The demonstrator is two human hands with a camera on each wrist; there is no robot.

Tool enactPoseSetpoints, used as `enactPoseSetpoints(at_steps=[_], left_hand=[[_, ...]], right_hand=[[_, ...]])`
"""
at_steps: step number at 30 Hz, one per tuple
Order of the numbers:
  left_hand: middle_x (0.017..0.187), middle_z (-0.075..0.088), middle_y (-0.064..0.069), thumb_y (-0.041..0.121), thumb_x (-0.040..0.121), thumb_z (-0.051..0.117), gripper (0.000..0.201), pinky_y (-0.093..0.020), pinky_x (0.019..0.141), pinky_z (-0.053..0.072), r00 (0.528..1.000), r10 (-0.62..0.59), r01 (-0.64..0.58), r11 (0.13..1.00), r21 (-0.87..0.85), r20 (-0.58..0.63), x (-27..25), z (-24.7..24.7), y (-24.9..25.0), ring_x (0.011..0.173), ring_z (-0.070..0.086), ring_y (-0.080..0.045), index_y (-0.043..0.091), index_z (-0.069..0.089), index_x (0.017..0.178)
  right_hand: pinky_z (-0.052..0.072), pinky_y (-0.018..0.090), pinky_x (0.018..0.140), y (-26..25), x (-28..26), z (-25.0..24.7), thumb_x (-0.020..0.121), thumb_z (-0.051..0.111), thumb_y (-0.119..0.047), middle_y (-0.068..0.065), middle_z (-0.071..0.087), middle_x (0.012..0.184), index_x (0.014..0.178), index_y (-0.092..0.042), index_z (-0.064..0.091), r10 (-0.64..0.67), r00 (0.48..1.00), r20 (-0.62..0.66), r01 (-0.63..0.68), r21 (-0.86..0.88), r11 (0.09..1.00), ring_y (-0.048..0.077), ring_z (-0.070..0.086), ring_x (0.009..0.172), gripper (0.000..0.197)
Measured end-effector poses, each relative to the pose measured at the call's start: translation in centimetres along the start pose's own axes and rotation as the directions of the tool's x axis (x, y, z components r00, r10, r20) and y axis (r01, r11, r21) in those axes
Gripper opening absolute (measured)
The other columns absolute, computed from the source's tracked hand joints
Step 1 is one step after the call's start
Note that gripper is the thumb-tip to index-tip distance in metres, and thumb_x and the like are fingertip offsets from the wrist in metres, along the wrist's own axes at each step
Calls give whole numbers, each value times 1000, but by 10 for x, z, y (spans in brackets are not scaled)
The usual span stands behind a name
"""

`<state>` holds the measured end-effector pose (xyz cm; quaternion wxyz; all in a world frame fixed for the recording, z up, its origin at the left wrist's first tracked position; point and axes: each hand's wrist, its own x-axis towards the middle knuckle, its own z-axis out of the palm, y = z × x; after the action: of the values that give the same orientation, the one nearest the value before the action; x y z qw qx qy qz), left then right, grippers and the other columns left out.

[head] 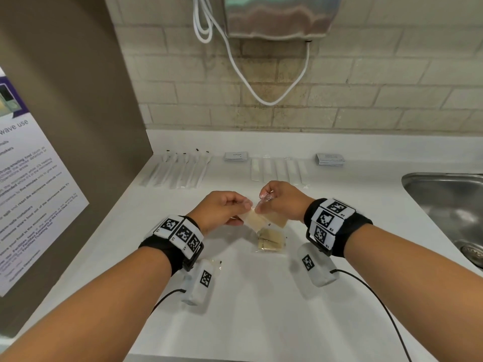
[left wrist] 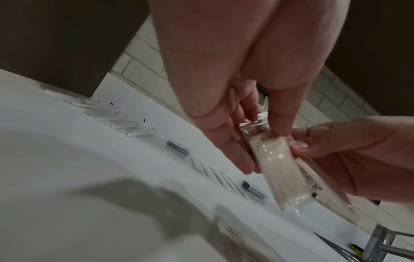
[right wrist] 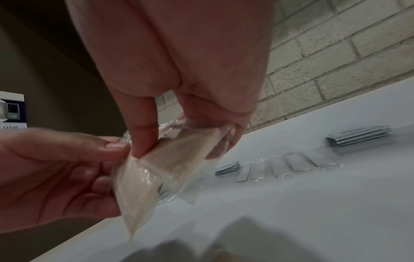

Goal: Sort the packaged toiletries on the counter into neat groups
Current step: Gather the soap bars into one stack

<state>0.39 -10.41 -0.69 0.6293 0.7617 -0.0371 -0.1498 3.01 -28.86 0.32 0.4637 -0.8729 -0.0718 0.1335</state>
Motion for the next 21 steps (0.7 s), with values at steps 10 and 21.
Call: enactPoseSetpoints(at_steps=[10, 21], left_hand=[[100, 62, -15, 11, 96, 54, 22, -30, 76, 61, 996, -88, 86, 990, -113, -14, 5, 0, -1, 82, 63, -21, 0, 63, 113], [99, 64, -13, 9, 89, 57, 25, -34, 84, 59, 989, -121, 136, 971, -198, 82, 2, 1, 0, 89, 66, -22, -3, 63, 110]], right_hand=[[41, 22, 68, -7, 6, 2, 97, 48, -14, -5, 57, 82, 92, -17, 58, -80, 996, -31, 80, 25, 996, 18, 53, 85, 12], [45, 24, 66, -9, 5, 7, 72, 81, -10, -1, 59, 73, 82, -18, 63, -140, 989, -41, 143, 118, 983, 13, 55, 68, 23]])
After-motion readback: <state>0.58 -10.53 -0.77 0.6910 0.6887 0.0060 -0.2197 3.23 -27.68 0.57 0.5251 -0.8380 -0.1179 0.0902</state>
